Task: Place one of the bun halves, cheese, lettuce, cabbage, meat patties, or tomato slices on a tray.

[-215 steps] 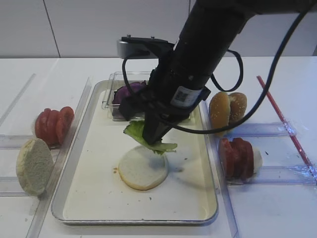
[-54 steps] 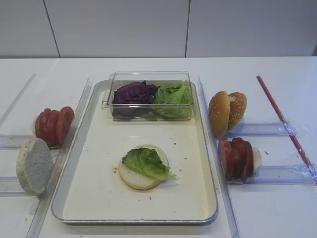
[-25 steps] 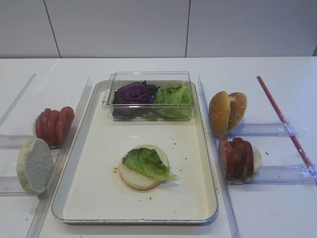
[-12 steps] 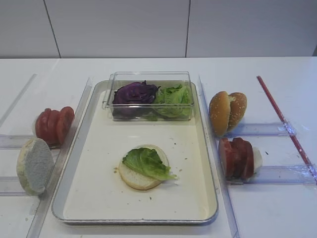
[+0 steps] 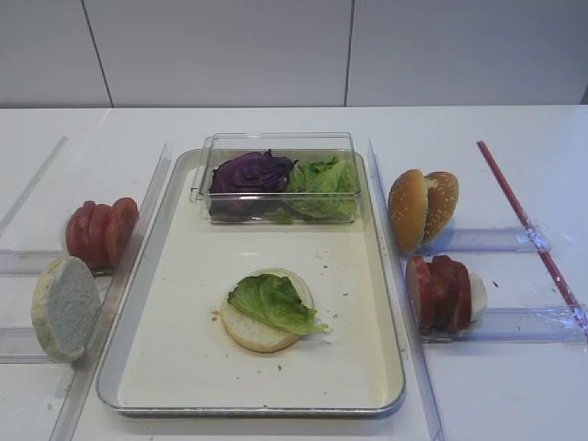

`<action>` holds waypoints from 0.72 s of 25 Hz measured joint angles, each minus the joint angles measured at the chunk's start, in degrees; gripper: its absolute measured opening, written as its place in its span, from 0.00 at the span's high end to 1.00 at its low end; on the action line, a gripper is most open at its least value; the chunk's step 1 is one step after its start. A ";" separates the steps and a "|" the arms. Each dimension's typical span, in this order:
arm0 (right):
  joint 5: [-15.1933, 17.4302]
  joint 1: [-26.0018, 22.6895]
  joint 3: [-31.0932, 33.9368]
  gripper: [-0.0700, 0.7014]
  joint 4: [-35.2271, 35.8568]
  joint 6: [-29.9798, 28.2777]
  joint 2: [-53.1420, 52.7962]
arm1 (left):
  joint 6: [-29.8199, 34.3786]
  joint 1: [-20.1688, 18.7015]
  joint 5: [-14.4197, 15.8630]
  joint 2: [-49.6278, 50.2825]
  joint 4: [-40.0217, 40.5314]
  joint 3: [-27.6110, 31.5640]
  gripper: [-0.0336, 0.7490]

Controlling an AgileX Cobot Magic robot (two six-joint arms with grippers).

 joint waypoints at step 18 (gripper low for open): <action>0.00 0.00 0.00 0.25 0.08 0.00 0.00 | 0.00 0.00 0.00 0.00 0.00 0.00 0.31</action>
